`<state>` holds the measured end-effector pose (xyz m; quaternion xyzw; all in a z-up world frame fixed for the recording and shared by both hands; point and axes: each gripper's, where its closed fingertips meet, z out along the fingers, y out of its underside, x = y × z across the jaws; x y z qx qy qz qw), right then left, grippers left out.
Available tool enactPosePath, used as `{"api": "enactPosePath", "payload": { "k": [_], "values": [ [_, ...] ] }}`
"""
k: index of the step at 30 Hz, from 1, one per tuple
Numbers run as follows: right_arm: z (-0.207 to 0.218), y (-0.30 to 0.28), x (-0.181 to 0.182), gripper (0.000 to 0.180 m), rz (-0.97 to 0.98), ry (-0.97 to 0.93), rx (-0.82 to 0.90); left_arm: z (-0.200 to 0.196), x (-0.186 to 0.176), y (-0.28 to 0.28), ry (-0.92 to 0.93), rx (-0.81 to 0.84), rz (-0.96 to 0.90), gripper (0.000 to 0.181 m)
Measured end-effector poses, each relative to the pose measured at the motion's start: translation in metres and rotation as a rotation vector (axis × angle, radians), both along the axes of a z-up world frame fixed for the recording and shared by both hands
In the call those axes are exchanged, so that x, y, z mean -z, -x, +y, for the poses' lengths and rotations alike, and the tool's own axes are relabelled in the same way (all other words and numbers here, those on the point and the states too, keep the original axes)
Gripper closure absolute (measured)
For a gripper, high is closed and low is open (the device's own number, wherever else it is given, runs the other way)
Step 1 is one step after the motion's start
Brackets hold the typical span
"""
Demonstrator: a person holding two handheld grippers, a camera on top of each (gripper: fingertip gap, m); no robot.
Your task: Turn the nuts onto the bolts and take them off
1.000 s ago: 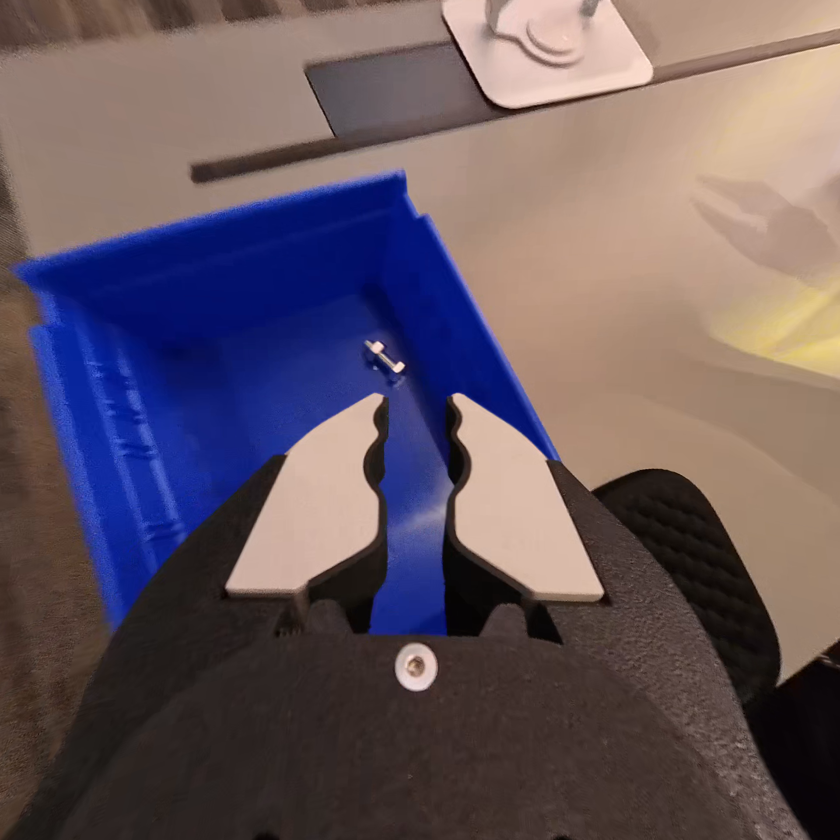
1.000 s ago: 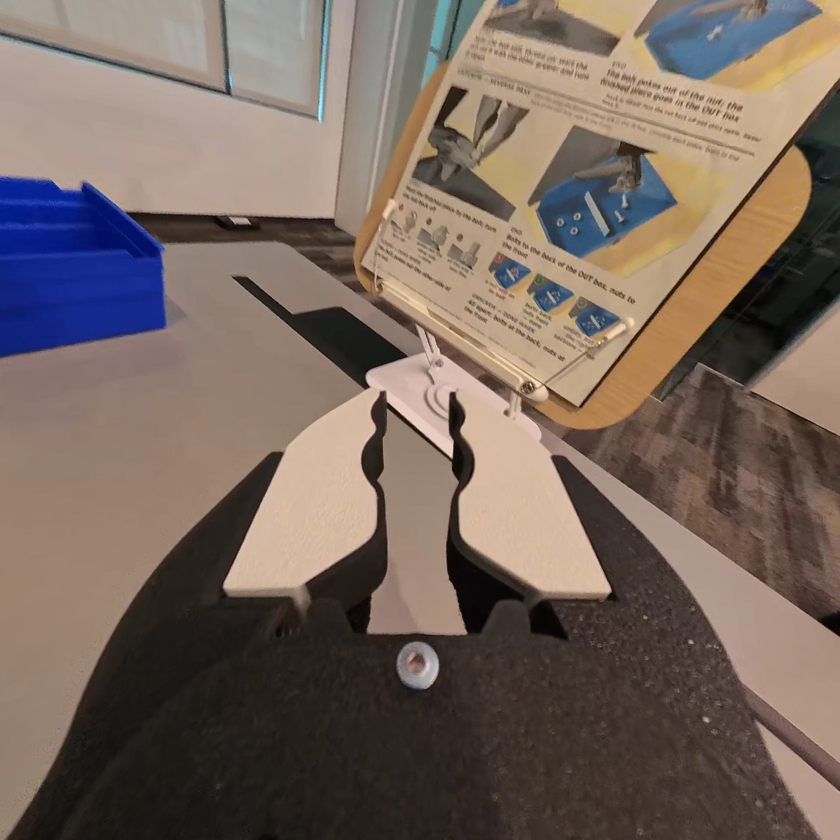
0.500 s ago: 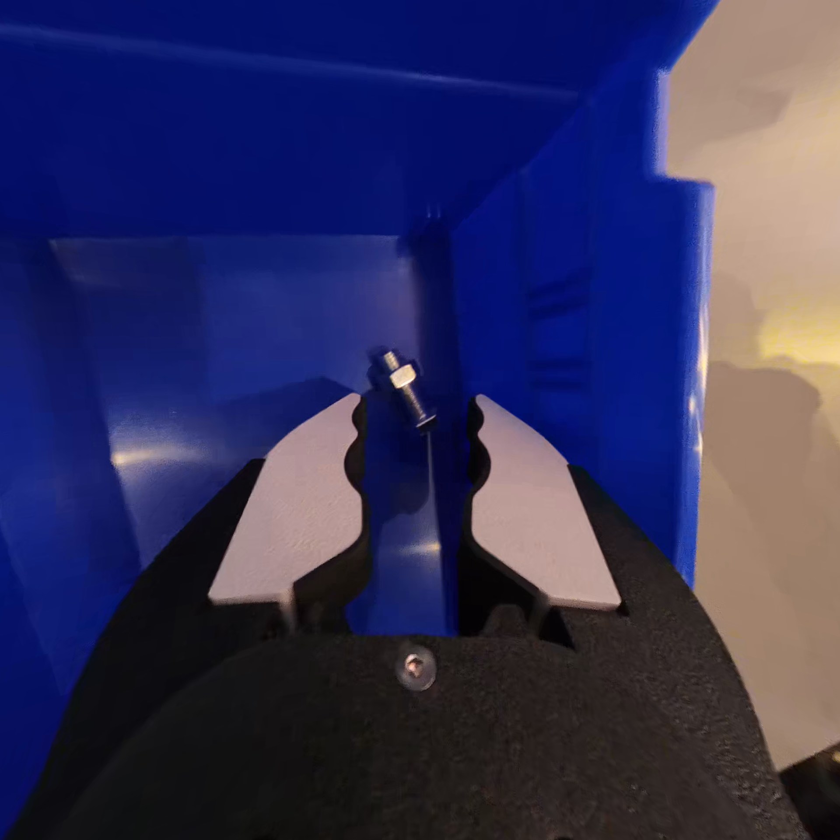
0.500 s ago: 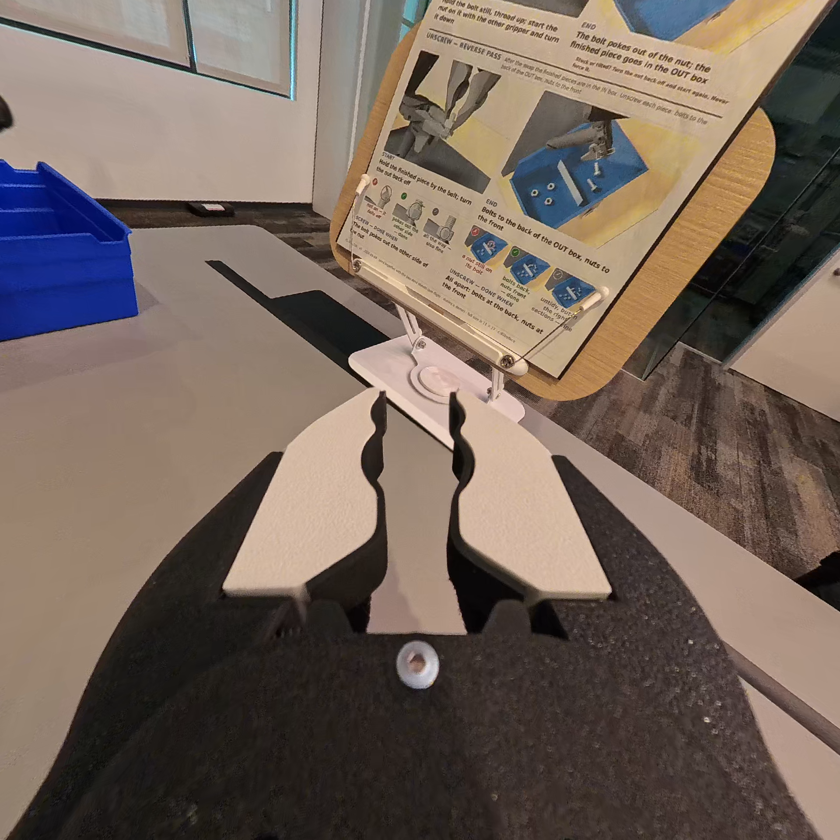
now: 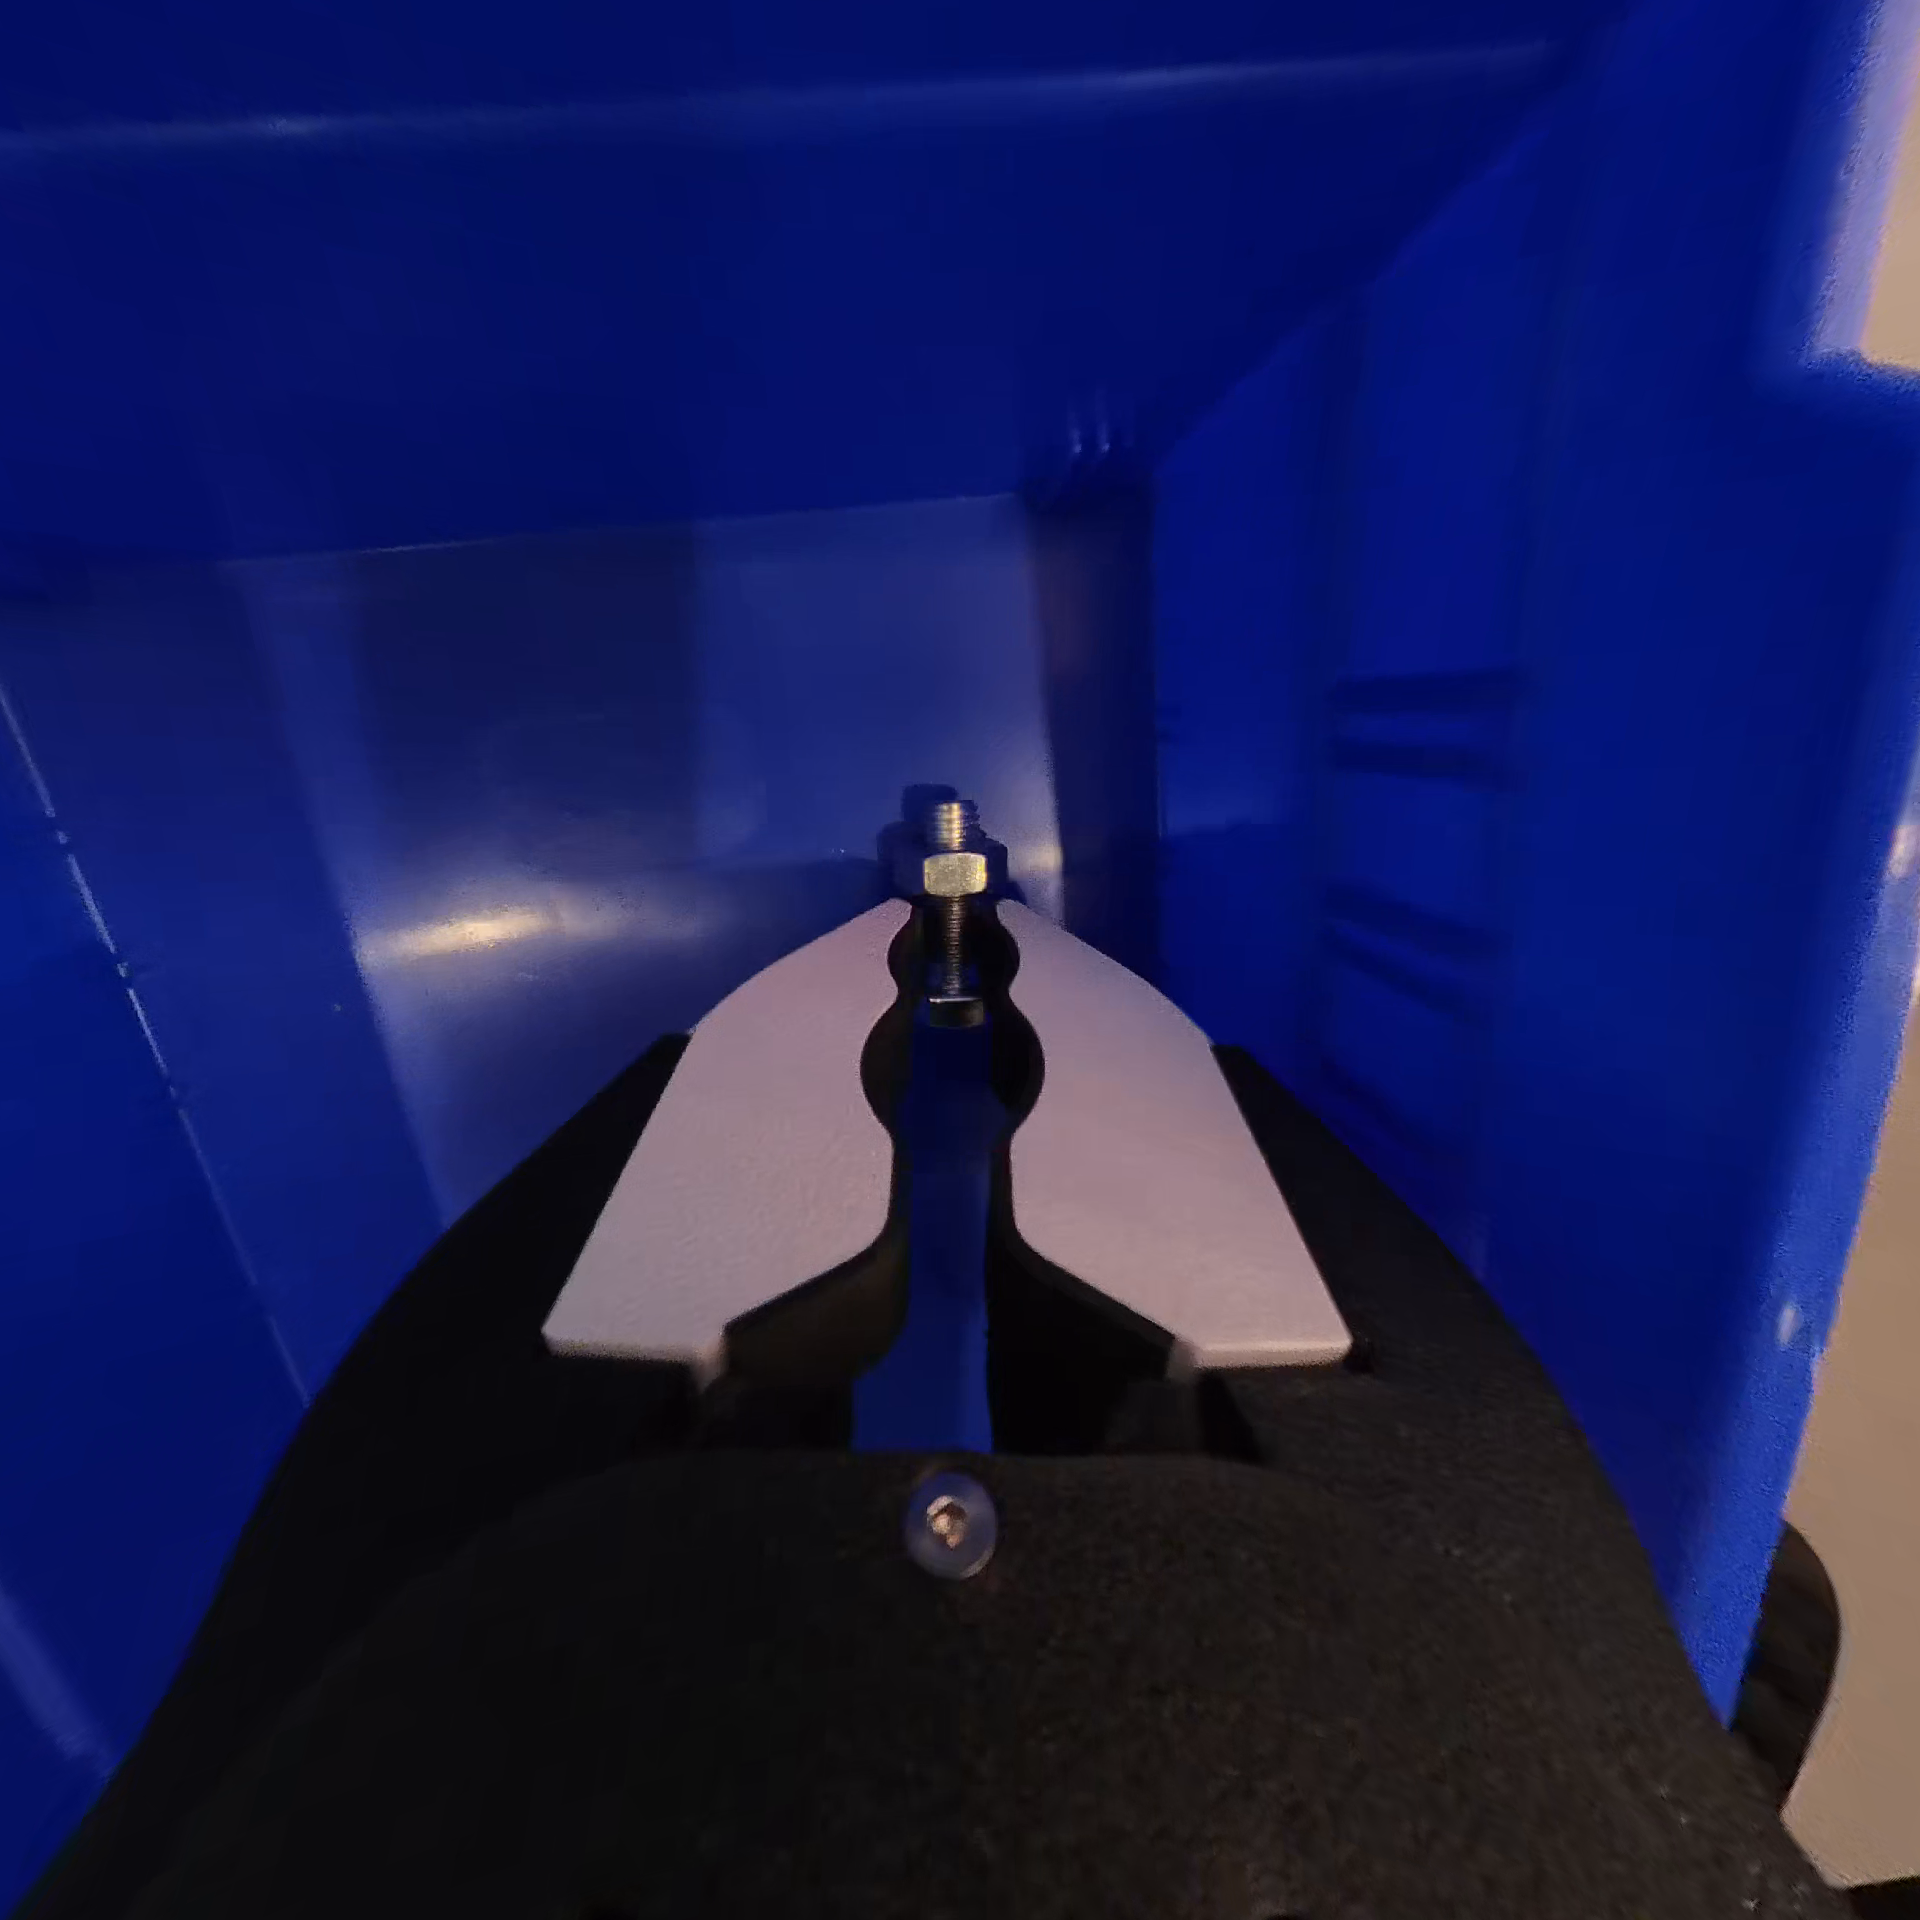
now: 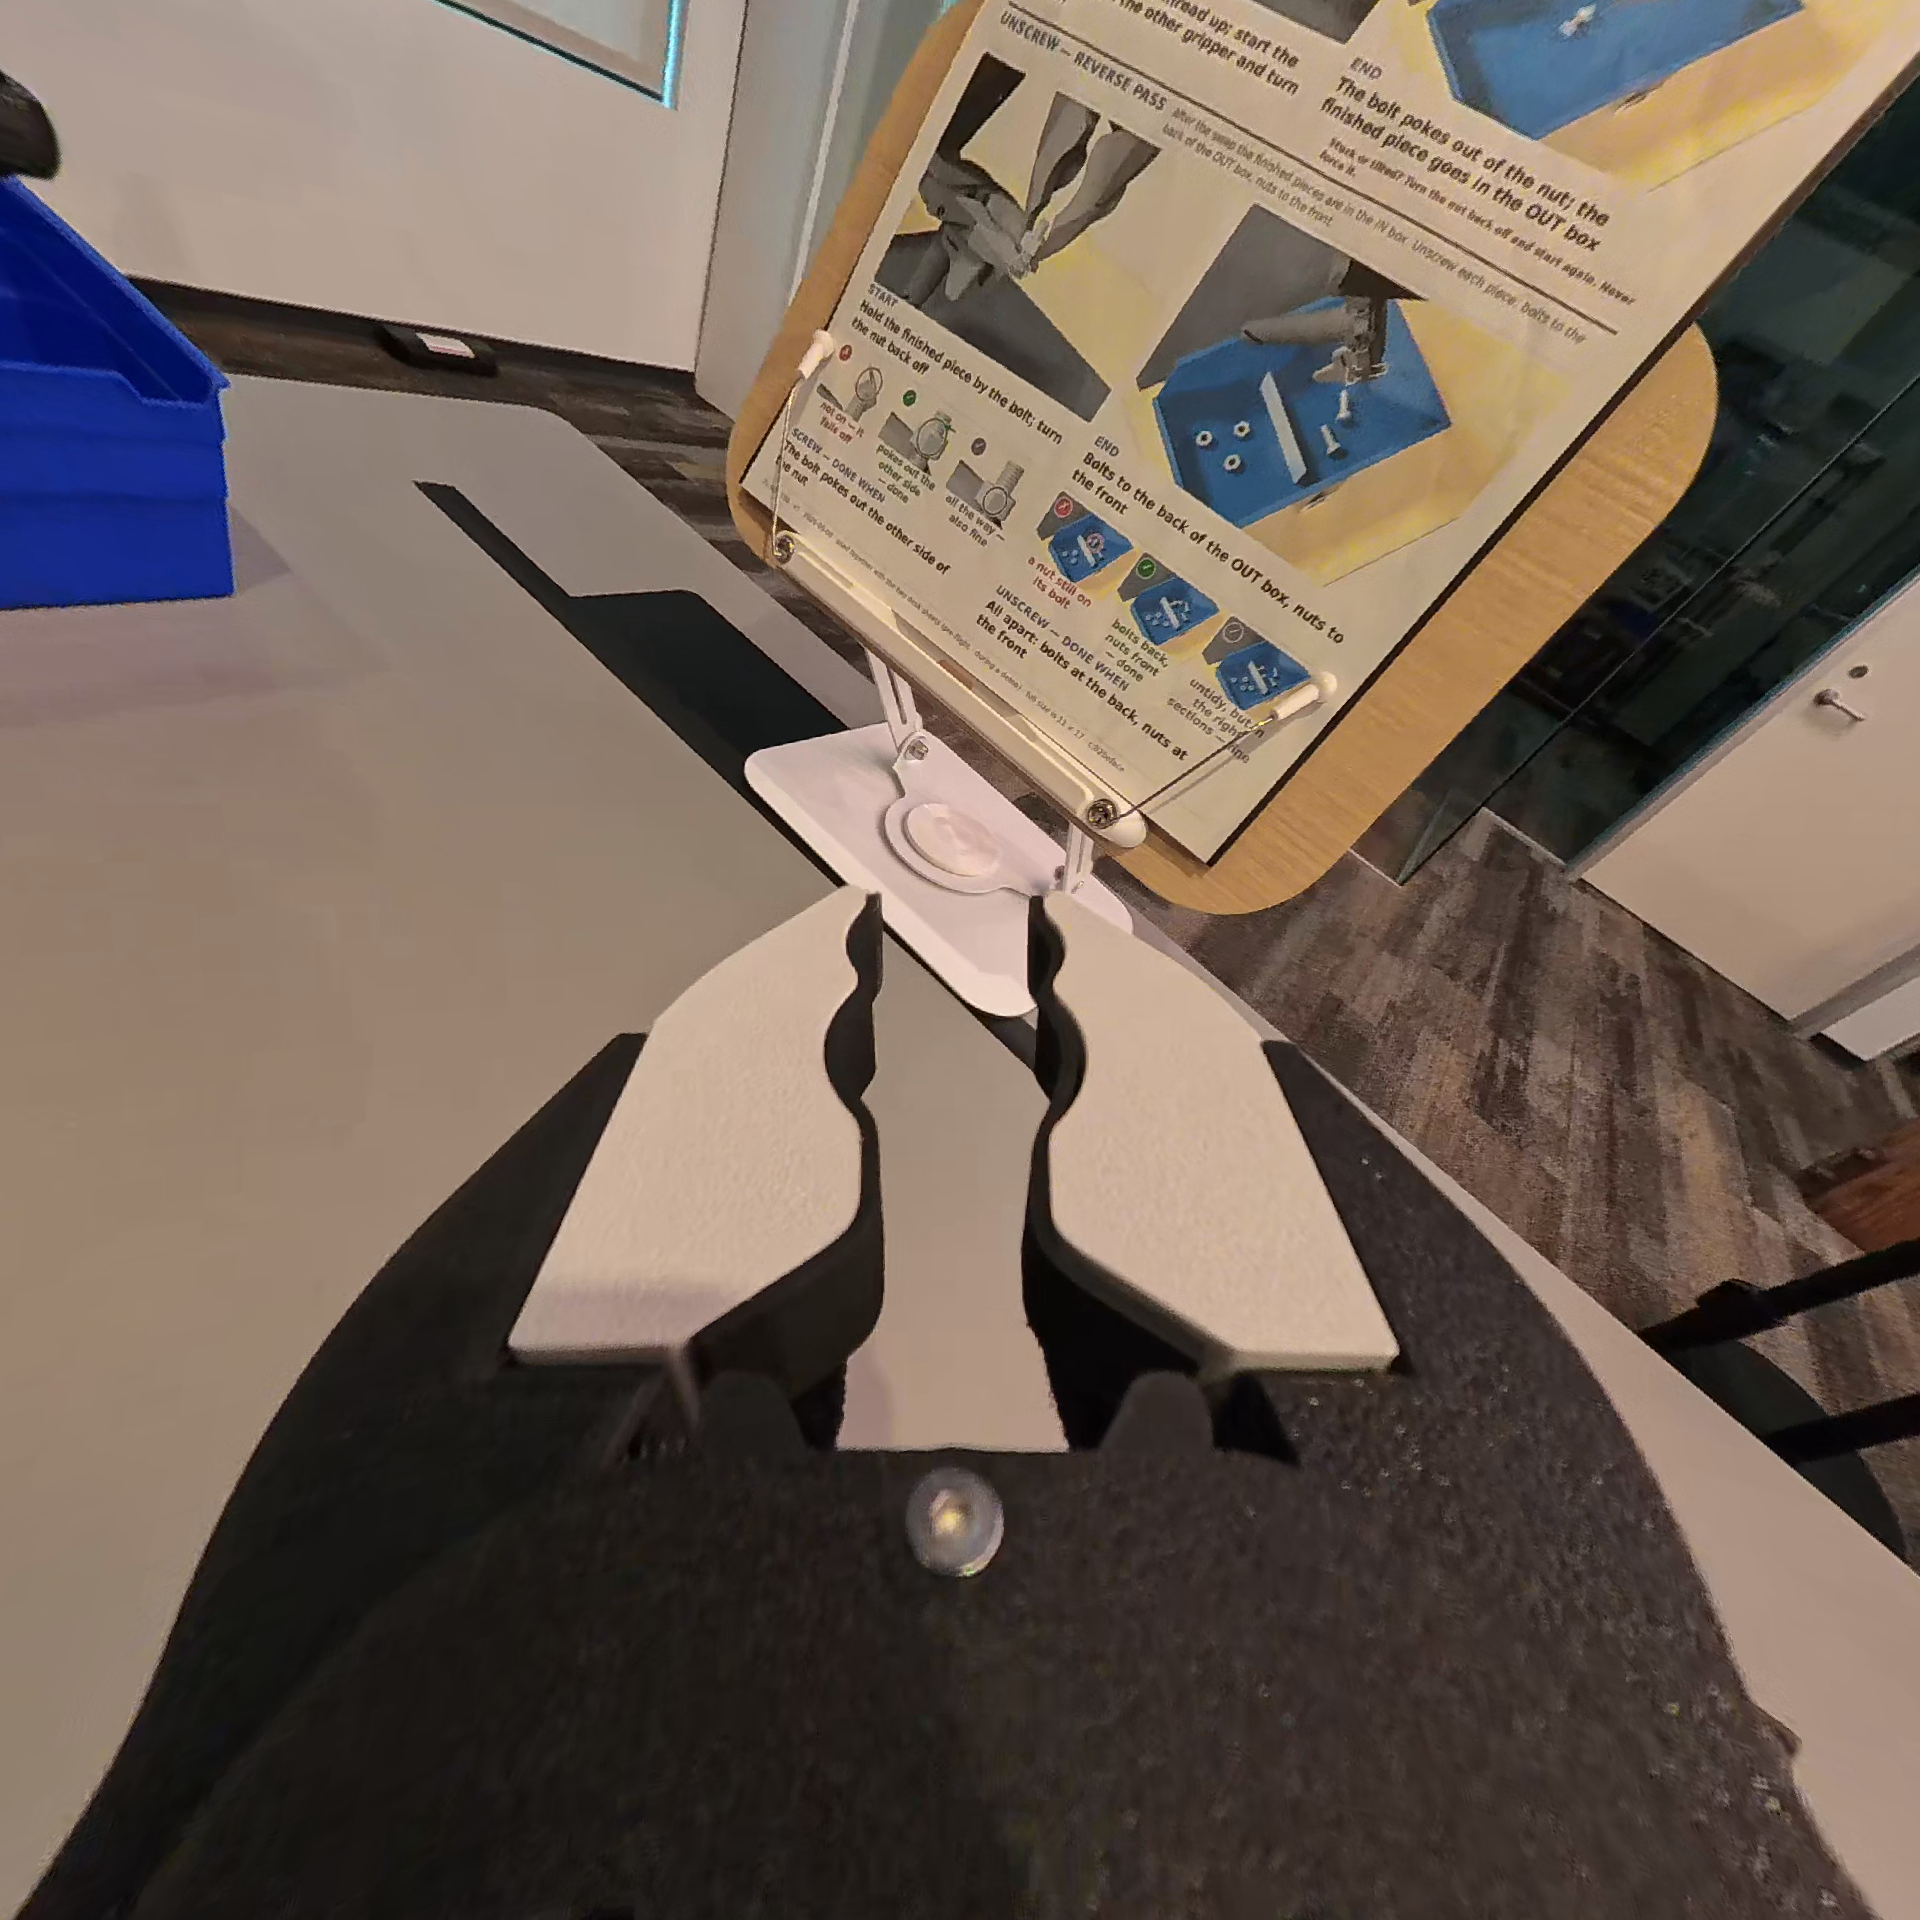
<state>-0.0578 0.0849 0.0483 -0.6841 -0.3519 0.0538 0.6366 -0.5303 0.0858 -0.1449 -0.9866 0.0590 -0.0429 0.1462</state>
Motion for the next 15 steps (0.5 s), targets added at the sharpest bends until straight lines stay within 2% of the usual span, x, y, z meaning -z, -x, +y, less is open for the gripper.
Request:
{"api": "enactPosePath", "payload": {
  "k": [6,9,12,15],
  "values": [
    [0.006,-0.012,0.008,0.154,0.06,0.035,-0.018,0.003,-0.005,0.014,-0.102,-0.048,-0.134,0.171],
    [0.009,-0.02,0.013,0.154,0.099,0.06,-0.025,0.007,-0.023,0.024,-0.224,-0.058,-0.16,0.171],
    [0.012,-0.029,0.015,0.155,0.157,0.074,-0.025,0.012,-0.066,0.023,-0.397,-0.059,-0.224,0.171],
    [0.013,-0.037,0.013,0.156,0.21,0.084,-0.032,0.013,-0.13,0.013,-0.61,-0.013,-0.263,0.172]
  ]
}}
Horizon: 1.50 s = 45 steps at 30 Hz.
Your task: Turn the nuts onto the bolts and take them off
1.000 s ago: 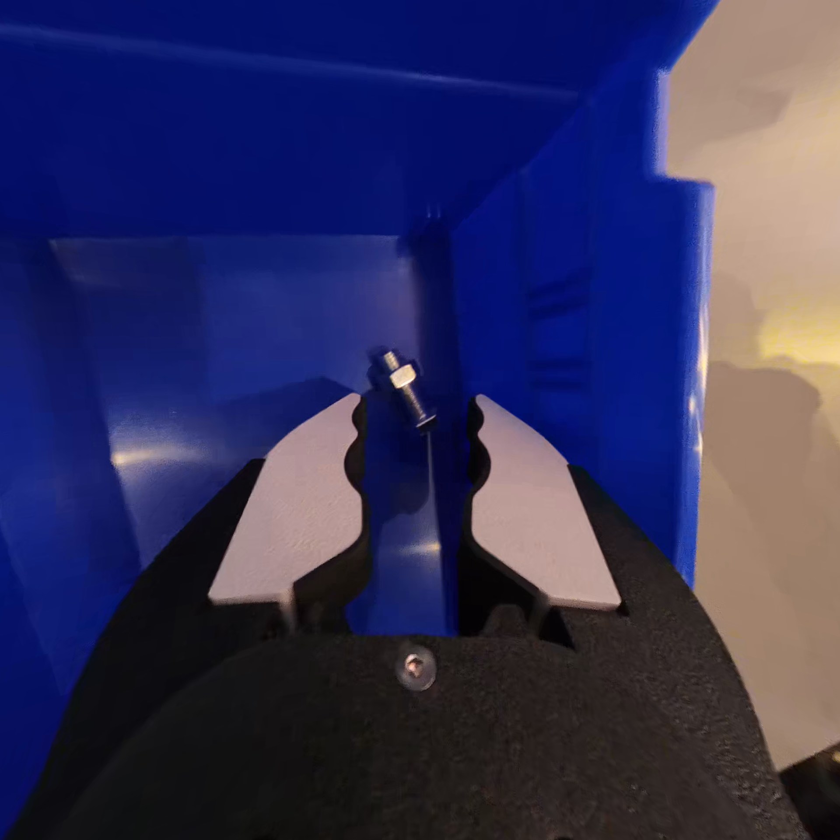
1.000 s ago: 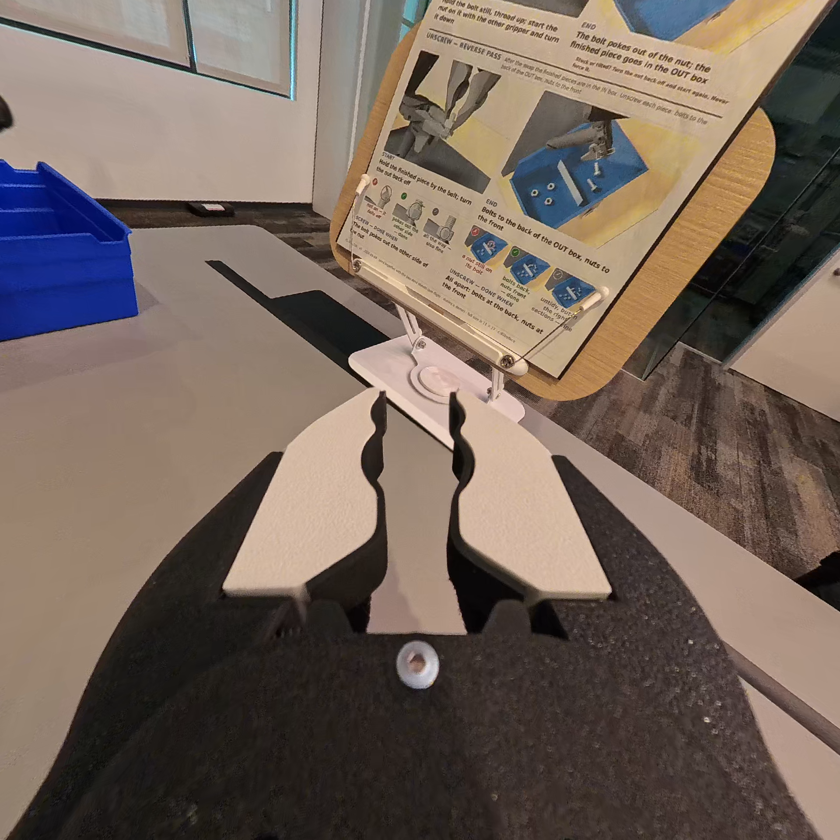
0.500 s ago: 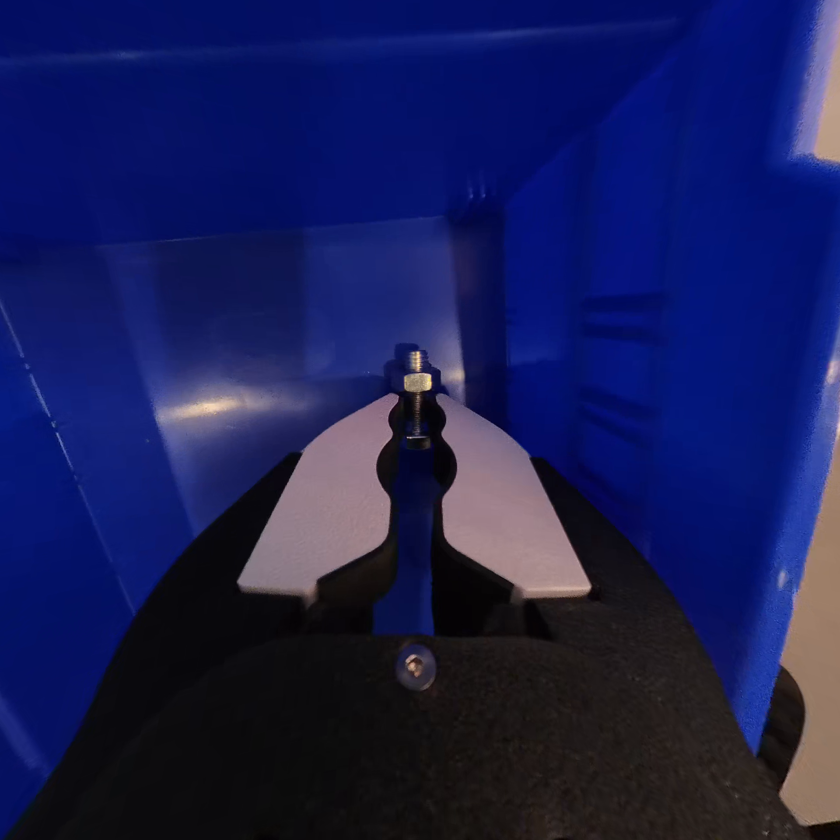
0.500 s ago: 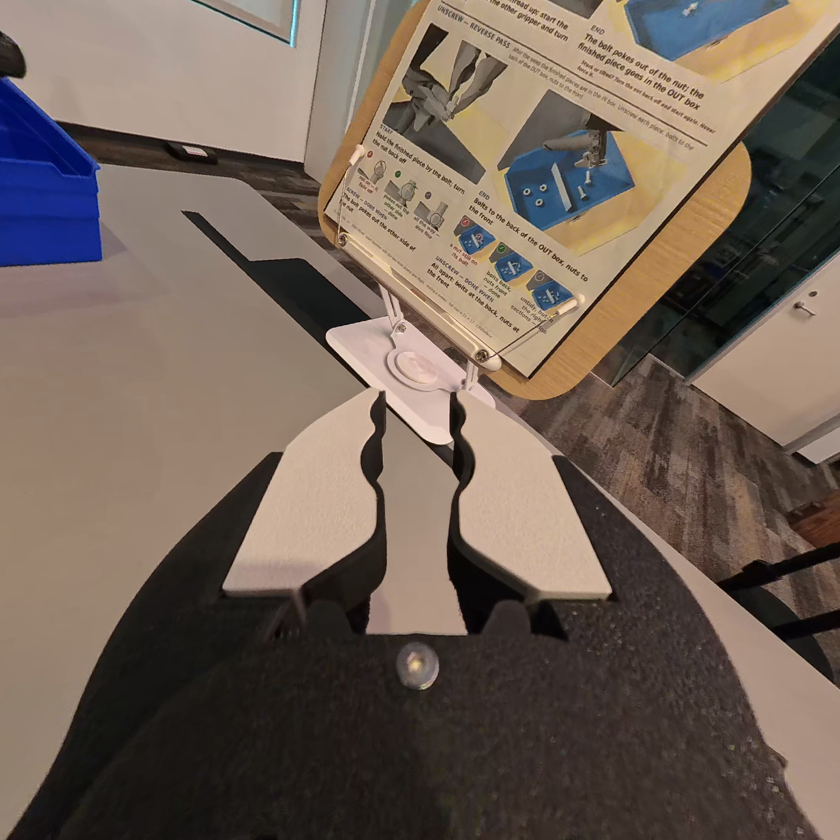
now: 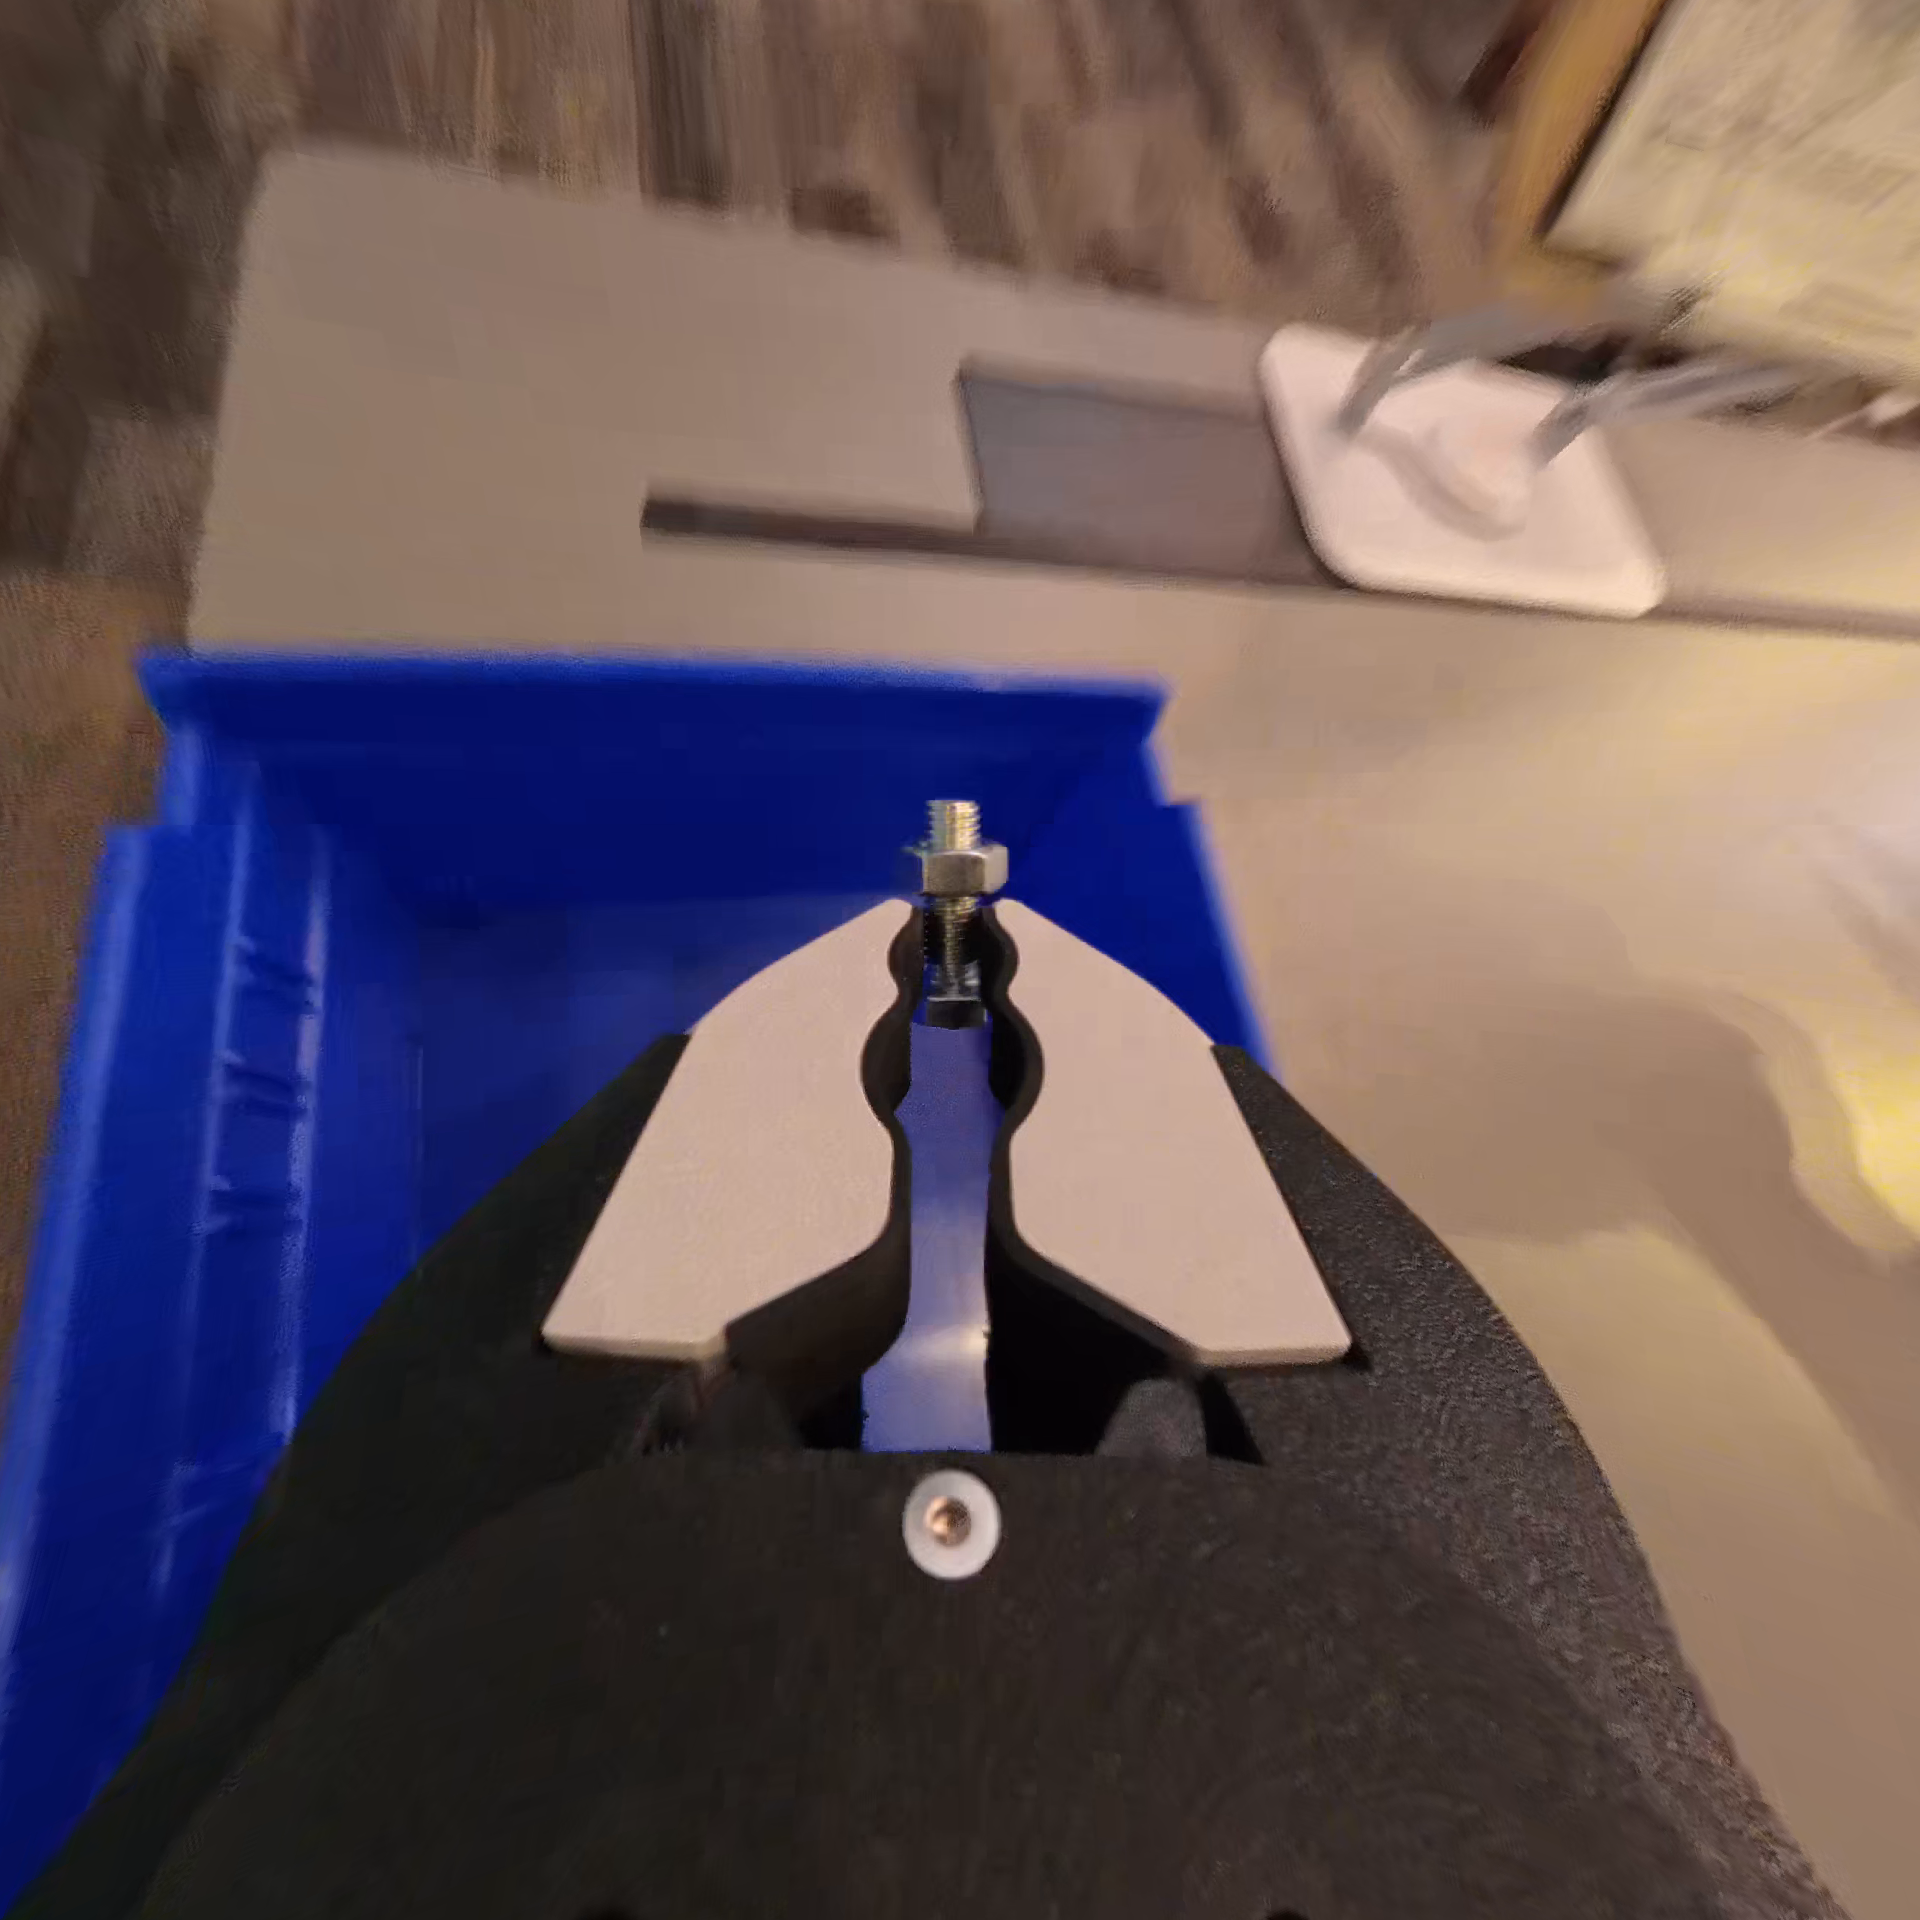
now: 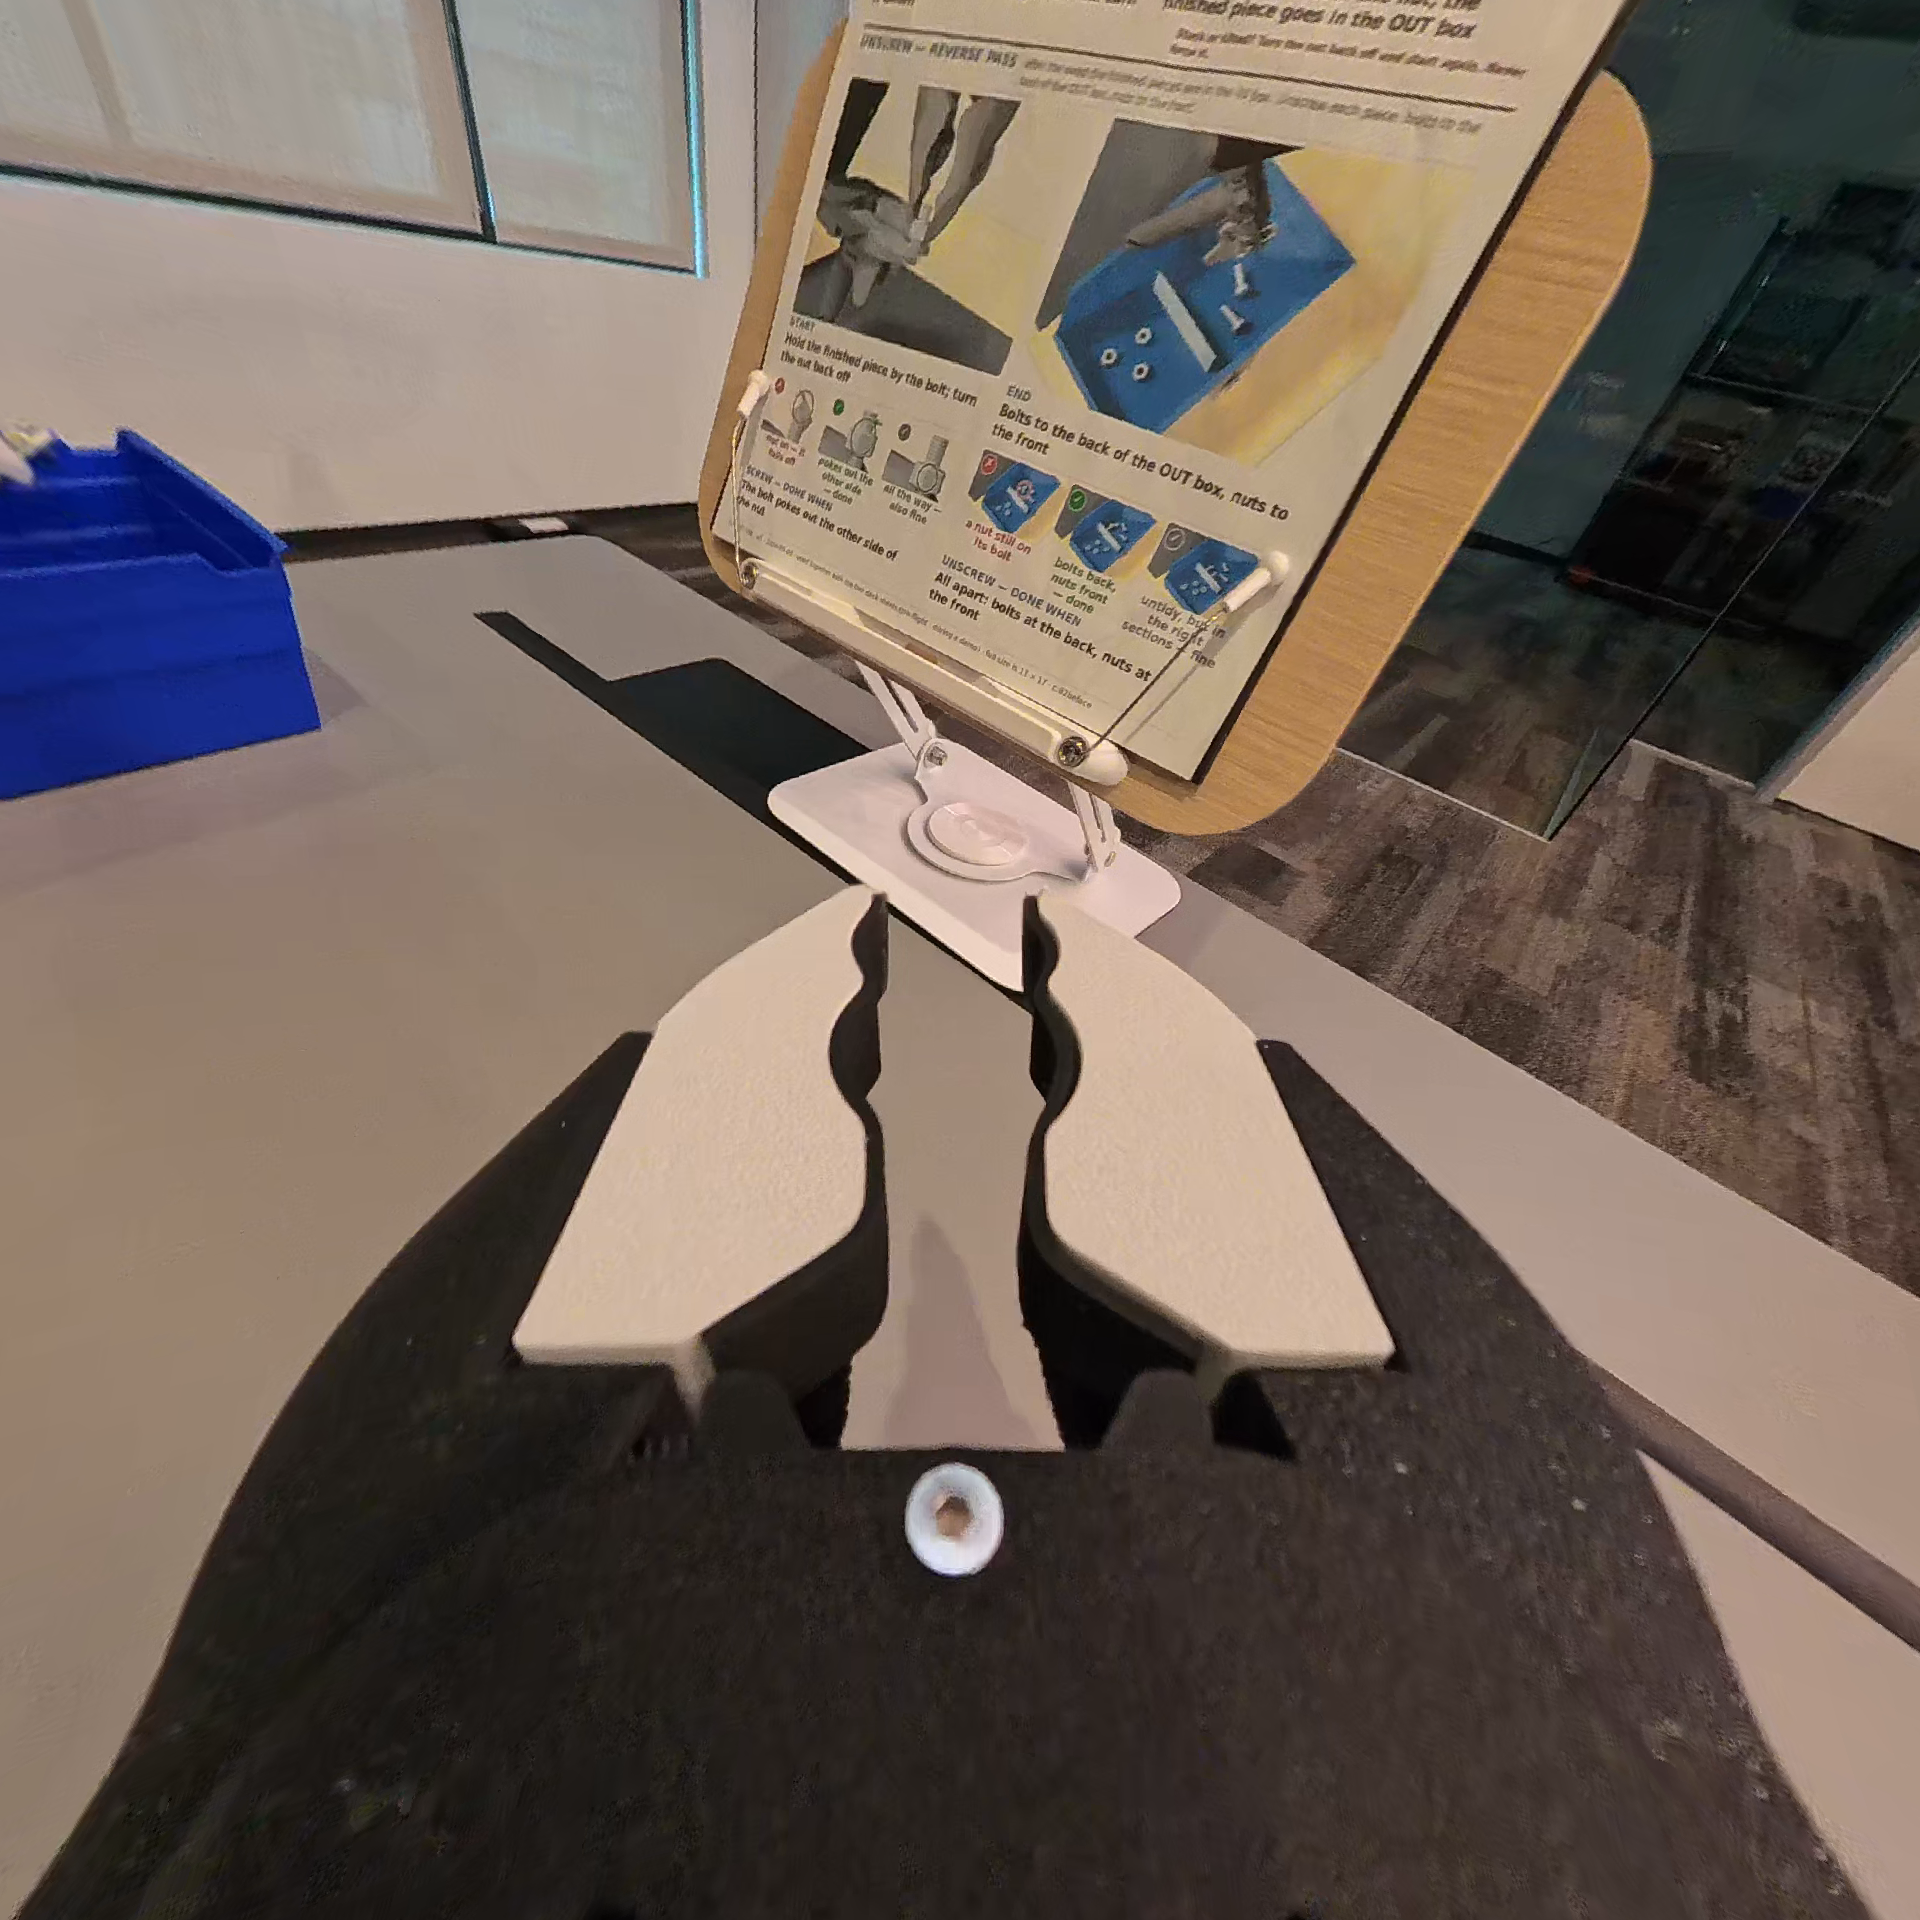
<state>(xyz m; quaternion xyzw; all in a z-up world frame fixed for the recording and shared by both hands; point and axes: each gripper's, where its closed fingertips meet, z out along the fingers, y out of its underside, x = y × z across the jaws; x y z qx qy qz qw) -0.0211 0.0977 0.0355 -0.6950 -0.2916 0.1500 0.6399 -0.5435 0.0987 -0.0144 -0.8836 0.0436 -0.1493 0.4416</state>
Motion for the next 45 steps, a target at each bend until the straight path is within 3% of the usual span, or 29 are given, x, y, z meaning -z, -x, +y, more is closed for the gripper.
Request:
{"api": "enactPosePath", "payload": {
  "k": [3,7,13,18,23,31,45],
  "values": [
    [-0.002,-0.002,-0.008,0.158,0.031,-0.013,-0.016,-0.011,-0.069,-0.038,-0.217,0.113,-0.028,0.171],
    [-0.01,0.009,-0.021,0.159,0.068,-0.047,-0.073,-0.04,-0.131,-0.144,-0.449,0.386,-0.16,0.172],
    [-0.043,0.045,-0.052,0.16,0.143,-0.074,-0.269,-0.072,-0.145,-0.304,-0.587,0.746,-0.157,0.172],
    [-0.09,0.074,-0.096,0.161,0.249,-0.137,-0.49,-0.084,-0.139,-0.386,-0.612,0.912,-0.178,0.172],
    [-0.111,0.076,-0.118,0.164,0.341,-0.159,-0.572,-0.096,-0.125,-0.41,-0.628,0.979,-0.252,0.172],
    [-0.112,0.095,-0.101,0.164,0.34,-0.077,-0.636,-0.111,-0.123,-0.411,-0.56,1.075,-0.467,0.172],
    [-0.118,0.118,-0.092,0.168,0.325,-0.044,-0.694,-0.126,-0.122,-0.418,-0.592,1.15,-0.456,0.172]
  ]
}}
